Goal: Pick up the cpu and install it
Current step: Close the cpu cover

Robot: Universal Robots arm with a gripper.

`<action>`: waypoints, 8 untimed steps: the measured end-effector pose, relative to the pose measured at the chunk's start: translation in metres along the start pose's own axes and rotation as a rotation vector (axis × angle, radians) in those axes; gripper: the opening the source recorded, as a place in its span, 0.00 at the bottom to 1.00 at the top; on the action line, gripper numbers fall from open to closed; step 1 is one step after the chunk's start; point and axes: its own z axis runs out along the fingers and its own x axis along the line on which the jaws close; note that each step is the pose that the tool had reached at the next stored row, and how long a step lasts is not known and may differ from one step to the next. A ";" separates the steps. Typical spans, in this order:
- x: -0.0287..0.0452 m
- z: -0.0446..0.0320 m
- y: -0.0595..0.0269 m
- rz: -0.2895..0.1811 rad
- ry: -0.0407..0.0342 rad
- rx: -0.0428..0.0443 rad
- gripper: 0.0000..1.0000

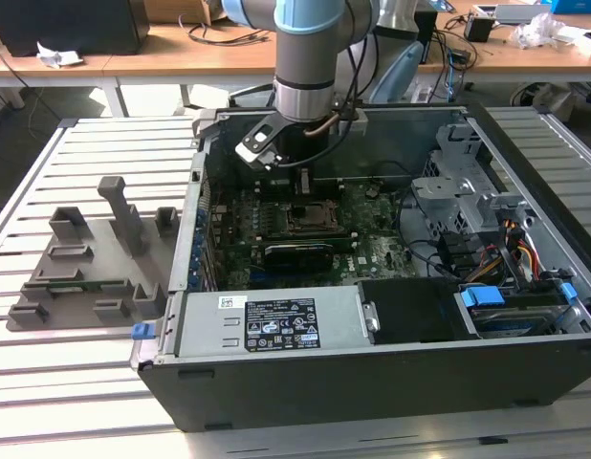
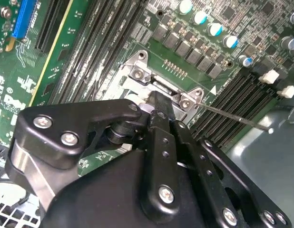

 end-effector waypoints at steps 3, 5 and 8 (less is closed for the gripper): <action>-0.0006 -0.0004 0.0147 0.000 0.0001 -0.0001 0.11; -0.0011 -0.0008 0.0224 0.000 0.0000 0.0006 0.11; -0.0013 -0.0040 0.0300 -0.001 0.0016 0.0036 0.11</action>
